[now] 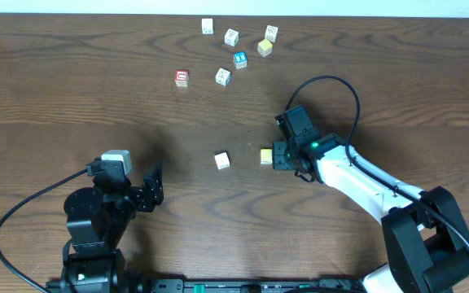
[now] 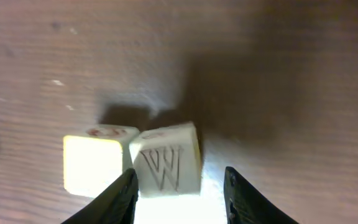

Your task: Lift 4 blocks

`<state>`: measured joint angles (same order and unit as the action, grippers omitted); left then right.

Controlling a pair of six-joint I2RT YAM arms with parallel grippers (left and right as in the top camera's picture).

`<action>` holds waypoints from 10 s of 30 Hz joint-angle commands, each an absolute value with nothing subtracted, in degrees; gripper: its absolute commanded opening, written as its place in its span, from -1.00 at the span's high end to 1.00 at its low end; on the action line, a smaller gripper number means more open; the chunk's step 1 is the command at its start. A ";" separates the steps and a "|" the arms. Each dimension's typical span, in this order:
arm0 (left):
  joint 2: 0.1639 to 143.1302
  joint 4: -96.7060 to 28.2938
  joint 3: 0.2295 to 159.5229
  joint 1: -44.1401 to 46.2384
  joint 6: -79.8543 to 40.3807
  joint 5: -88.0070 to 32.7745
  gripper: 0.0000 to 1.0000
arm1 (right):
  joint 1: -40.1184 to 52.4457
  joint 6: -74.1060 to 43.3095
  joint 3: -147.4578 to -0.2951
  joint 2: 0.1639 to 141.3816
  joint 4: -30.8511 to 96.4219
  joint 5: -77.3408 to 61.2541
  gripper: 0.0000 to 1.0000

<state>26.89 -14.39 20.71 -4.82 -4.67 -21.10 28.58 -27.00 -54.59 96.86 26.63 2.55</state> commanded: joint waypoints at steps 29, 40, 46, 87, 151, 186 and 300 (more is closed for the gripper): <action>26.85 -15.90 21.61 -5.08 -4.75 -2.48 -0.53 | 29.69 -25.26 -107.53 130.82 25.71 -1.80 -0.42; 26.85 -17.54 21.61 -5.08 -4.78 -2.48 -0.53 | 31.20 -32.69 -112.12 137.14 21.21 5.45 -0.33; 26.85 -17.61 21.61 -5.08 -4.78 -2.48 -0.53 | 31.51 -36.49 -112.12 139.81 16.36 6.17 -0.36; 26.85 -17.61 21.61 -5.08 -4.78 -2.48 -0.53 | 32.93 -38.57 -112.14 141.67 20.93 15.92 0.78; 26.85 -20.56 21.61 -5.06 -4.84 -6.00 -0.53 | 22.87 -17.06 -49.63 92.90 20.47 0.23 0.88; 26.85 -20.56 21.61 -5.08 -4.82 -6.00 -0.53 | 26.35 -20.58 -49.63 92.90 16.73 -3.33 0.93; 26.85 -20.67 21.61 -5.08 -4.80 -5.98 -0.53 | 32.42 -28.08 -49.63 93.01 16.84 6.61 0.78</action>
<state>26.89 -20.58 20.71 -4.82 -4.67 -5.67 32.71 -27.94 -50.02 93.56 17.21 4.78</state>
